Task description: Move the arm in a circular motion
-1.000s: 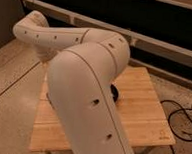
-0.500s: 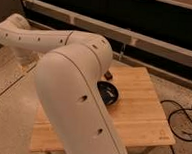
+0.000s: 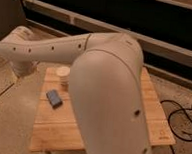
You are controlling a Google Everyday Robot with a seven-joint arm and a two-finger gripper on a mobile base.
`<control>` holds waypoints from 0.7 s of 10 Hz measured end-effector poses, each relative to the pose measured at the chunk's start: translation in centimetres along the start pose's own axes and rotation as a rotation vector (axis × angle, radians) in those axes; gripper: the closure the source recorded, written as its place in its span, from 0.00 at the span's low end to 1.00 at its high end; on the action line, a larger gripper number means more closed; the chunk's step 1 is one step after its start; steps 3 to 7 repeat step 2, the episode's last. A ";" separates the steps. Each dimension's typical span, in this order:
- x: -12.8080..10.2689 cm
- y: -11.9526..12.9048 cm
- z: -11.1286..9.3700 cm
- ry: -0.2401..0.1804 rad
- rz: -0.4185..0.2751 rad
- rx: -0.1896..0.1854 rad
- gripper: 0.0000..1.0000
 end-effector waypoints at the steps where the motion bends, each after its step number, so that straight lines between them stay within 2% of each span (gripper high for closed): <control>1: 1.9 -0.3 -0.3 -0.002 0.001 0.011 0.35; 2: 5.4 -2.3 -1.1 0.007 0.015 0.062 0.35; 7: 5.4 -2.3 -1.1 0.007 0.015 0.062 0.35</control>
